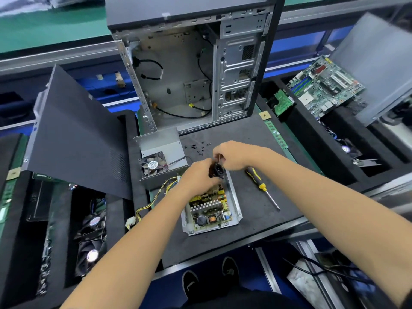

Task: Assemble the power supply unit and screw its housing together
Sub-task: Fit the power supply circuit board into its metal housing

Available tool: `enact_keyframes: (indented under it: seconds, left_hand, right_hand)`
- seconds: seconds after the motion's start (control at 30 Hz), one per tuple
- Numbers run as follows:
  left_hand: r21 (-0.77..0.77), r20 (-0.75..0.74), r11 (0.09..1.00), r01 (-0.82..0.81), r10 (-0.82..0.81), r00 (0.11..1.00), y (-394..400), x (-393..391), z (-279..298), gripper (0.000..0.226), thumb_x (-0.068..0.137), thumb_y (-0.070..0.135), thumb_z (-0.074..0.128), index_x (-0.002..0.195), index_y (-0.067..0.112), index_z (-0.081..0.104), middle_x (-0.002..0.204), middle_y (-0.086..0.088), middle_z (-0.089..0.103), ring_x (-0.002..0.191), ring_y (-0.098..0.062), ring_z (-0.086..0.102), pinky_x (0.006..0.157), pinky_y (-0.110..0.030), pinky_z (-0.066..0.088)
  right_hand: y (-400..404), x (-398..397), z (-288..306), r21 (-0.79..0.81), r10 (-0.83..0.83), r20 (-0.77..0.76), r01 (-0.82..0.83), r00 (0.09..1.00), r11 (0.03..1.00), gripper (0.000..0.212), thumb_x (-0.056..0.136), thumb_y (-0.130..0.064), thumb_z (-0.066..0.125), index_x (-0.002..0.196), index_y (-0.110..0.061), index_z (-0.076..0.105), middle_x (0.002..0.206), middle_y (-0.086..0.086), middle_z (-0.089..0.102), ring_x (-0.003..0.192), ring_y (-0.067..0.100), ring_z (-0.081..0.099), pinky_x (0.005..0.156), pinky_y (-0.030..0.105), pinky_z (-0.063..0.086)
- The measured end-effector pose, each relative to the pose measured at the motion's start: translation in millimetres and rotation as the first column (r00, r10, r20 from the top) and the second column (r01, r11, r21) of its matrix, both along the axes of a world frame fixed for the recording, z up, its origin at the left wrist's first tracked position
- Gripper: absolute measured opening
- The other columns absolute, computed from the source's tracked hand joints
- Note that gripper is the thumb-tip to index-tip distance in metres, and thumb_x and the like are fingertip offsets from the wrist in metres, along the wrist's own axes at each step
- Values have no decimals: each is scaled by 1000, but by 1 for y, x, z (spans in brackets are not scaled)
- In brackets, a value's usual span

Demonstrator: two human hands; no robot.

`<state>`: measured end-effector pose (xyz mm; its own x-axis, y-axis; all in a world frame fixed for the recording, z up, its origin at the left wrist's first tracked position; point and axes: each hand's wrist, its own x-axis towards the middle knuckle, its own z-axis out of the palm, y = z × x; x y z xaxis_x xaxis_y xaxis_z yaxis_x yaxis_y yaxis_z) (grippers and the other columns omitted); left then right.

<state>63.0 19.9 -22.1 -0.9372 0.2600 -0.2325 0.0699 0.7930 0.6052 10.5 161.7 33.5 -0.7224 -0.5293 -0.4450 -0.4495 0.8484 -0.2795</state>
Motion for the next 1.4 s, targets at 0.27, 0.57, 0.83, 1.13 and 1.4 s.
enact_keyframes:
  seconds: [0.27,0.57,0.83,1.13,1.4]
  left_hand:
    - [-486,106,804,342,-334,937,-24,23,18,94,46,83,67,105,17,37,104,3,38,102,-19,41,92,-41,33]
    - [-593,-10,707,385,-486,874,-20,24,16,58,65,59,72,94,17,44,93,1,50,93,-22,54,81,-35,36]
    - [-508,-6,746,430,-503,864,-32,19,28,52,60,44,75,83,18,36,82,4,37,76,-17,38,62,-29,29]
    - [-593,81,656,467,-529,845,-27,22,22,56,61,44,78,97,15,46,96,-3,48,93,-23,50,76,-35,46]
    - [-643,113,613,459,-517,849,-30,20,15,71,65,58,75,114,13,51,113,-4,53,104,-24,51,83,-36,41]
  right_hand:
    - [12,-4,-6,-53,-18,84,23,996,998,15,83,-8,62,97,-12,64,94,-2,58,85,17,53,70,25,40]
    - [2,-5,-2,-34,-69,88,72,994,997,26,73,4,57,58,-17,57,61,-7,55,58,7,48,48,20,34]
    - [-4,-3,-7,0,-96,37,96,995,995,12,68,4,50,61,-6,49,65,12,46,61,24,39,53,28,34]
    - [-9,1,-7,3,-160,68,160,985,987,18,68,4,48,75,9,64,79,29,62,62,24,44,55,29,40]
    - [-19,2,-3,89,-129,16,127,992,988,18,74,1,49,72,5,66,74,21,66,63,35,58,61,40,55]
